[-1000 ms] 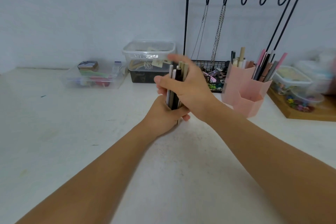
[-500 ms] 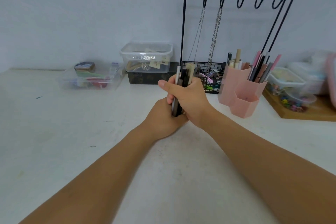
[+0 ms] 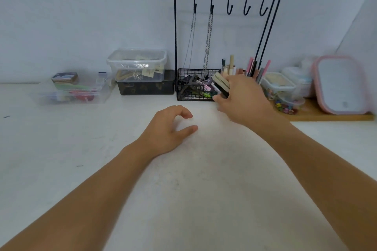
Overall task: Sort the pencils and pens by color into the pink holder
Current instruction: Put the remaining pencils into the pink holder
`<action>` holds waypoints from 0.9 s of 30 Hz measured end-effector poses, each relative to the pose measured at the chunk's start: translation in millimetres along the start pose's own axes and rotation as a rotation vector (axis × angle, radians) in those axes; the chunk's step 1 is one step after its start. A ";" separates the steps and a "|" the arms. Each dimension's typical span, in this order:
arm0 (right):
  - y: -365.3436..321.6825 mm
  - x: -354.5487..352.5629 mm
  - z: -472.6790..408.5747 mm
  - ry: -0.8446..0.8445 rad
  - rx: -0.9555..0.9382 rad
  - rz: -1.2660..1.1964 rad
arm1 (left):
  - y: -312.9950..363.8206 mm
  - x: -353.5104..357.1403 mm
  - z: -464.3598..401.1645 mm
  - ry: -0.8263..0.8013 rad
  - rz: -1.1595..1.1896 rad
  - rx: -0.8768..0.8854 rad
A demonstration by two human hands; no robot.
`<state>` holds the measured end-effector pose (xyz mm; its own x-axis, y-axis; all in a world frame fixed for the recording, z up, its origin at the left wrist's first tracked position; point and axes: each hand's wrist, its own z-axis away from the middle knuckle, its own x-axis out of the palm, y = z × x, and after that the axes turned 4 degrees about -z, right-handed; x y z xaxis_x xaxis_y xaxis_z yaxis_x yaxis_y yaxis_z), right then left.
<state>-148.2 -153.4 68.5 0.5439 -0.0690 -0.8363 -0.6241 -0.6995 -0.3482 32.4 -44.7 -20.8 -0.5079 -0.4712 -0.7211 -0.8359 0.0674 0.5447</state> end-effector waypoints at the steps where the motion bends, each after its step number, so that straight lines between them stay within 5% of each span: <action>1: 8.7 -2.9 3.1 -0.018 0.006 0.049 | 1.9 1.6 -0.3 0.004 0.011 0.007; 11: 23.5 13.5 23.7 -0.217 0.058 -0.010 | 8.2 0.3 3.2 0.041 0.134 -0.035; 16: -8.4 0.4 38.1 -0.377 0.011 -0.307 | 12.5 1.3 1.4 -0.017 0.212 -0.099; 18: -18.8 -17.1 33.7 -0.281 0.082 -0.522 | 13.3 1.2 2.0 -0.057 0.285 -0.103; 22: -25.8 -39.5 4.9 0.279 0.191 -1.176 | 12.7 0.7 0.1 -0.108 0.270 -0.090; 24: -28.1 -33.3 -5.0 0.371 0.233 -1.400 | 12.0 1.1 -1.7 -0.127 0.240 -0.078; 27: -33.9 -12.0 -6.0 0.372 0.258 -1.397 | 10.1 2.0 -3.7 -0.136 0.219 -0.071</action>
<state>-130.2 -133.1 92.9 0.8619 0.3388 0.3772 0.4598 -0.2091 -0.8630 23.7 -48.2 -15.1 -0.7023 -0.3292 -0.6312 -0.6888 0.0902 0.7193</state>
